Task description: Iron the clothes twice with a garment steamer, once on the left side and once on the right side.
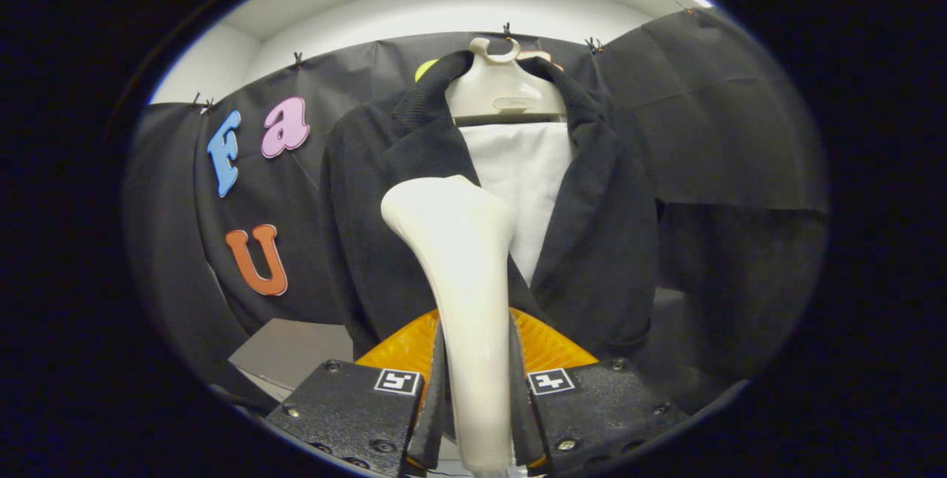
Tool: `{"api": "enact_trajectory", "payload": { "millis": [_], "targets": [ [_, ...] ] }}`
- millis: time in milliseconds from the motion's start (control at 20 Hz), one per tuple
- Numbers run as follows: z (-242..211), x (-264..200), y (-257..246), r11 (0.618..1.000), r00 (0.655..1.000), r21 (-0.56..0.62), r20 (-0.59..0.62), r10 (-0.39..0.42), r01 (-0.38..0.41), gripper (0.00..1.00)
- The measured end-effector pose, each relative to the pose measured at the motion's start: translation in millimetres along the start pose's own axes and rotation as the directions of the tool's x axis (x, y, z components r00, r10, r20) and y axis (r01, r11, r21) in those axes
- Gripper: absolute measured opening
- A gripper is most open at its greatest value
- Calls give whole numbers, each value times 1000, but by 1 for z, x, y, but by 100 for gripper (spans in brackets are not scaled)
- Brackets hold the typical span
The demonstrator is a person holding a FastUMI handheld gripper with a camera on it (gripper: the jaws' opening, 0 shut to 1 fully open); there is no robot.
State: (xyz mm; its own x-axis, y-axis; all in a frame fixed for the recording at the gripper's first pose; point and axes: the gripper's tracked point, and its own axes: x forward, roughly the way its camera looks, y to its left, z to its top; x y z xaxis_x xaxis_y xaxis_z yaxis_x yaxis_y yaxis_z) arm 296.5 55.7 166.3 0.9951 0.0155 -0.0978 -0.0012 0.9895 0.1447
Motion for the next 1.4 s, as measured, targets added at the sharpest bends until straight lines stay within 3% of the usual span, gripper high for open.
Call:
{"api": "enact_trajectory", "payload": {
  "millis": [800,1400],
  "targets": [
    [-76,-3,-13,998,996,-58,-83,-28,23,40],
    [-164,0,-39,998,976,-55,-216,-41,29,40]
  ]
}}
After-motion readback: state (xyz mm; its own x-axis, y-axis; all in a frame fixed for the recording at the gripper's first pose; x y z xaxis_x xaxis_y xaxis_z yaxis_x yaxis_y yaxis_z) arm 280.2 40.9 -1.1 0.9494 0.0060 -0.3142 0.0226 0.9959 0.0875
